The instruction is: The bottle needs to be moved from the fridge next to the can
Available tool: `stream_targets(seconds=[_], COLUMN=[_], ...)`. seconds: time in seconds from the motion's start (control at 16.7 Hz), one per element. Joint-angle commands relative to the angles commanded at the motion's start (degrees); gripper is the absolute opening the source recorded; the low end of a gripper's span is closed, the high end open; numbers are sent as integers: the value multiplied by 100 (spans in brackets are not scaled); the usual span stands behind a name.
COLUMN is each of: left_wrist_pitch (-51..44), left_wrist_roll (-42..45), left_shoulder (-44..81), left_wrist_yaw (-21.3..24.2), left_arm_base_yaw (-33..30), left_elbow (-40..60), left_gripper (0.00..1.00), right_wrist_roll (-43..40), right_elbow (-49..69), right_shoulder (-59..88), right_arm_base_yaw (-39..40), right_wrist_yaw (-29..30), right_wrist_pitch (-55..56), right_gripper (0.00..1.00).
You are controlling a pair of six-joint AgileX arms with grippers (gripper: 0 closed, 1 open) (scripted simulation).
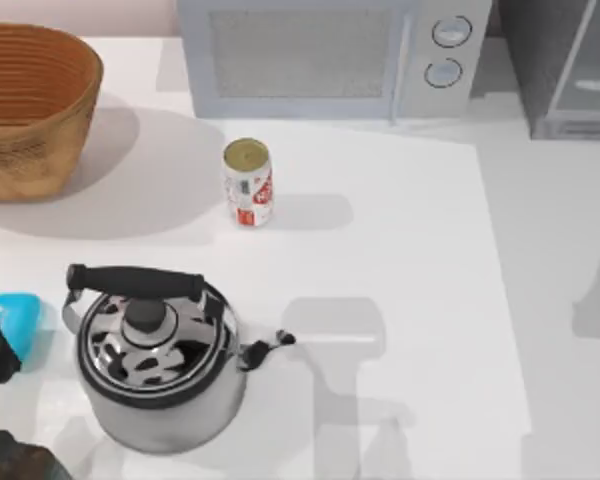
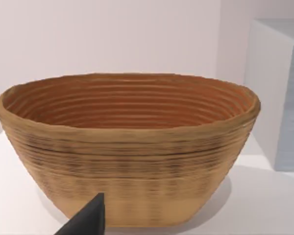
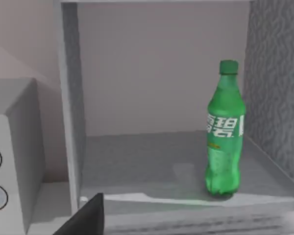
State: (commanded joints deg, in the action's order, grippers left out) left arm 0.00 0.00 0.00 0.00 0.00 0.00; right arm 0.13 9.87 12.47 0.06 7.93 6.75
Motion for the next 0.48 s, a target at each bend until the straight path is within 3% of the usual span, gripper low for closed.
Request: stream_targets(seconds=[0.48], left_wrist_pitch=[0], left_wrist_roll=[0], left_shoulder=[0], left_wrist_yaw=[0], left_arm_base_yaw=[0], left_elbow=[0], left_gripper=[100], right_wrist_roll=[-9], right_elbow=[2719], right_shoulder=[4514], right_arm_base_yaw=[201], right_wrist_yaw=[2275], right_wrist_pitch=[1753], right_gripper=[100])
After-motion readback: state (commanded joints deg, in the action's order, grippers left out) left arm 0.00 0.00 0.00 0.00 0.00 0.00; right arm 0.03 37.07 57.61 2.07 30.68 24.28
